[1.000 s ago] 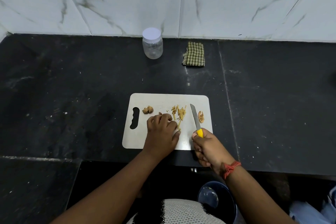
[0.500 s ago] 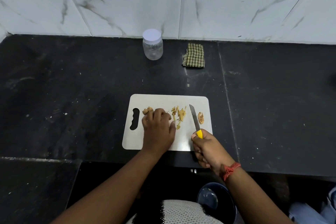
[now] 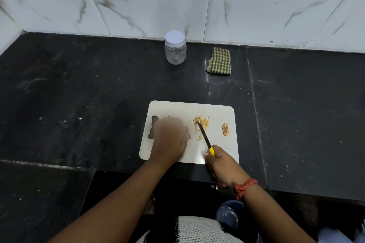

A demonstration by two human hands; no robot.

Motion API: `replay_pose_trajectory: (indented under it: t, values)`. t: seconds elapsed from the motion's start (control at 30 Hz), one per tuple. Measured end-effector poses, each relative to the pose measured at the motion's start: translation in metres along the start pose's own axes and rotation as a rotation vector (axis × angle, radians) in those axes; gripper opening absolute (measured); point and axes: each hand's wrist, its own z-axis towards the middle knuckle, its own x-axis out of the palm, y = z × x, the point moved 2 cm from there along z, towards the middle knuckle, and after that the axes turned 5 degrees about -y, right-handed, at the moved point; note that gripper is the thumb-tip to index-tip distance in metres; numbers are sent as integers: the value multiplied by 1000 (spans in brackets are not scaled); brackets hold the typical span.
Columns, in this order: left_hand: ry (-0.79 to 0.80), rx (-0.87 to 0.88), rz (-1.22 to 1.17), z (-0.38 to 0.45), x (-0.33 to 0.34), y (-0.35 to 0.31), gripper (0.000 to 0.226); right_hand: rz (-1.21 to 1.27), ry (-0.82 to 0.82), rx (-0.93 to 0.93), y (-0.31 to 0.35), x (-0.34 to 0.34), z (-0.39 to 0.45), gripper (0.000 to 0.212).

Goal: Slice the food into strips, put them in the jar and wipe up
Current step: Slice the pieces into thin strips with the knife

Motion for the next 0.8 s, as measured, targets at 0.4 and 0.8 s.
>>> replay_pose_trajectory:
  t: [0.4, 0.8]
  values:
    - [91, 77, 36, 13, 0, -1, 11, -245, -56, -72, -1, -1, -3, 25]
    - [110, -52, 38, 9, -3, -9, 22, -174, -64, -77, 1, -2, 3, 23]
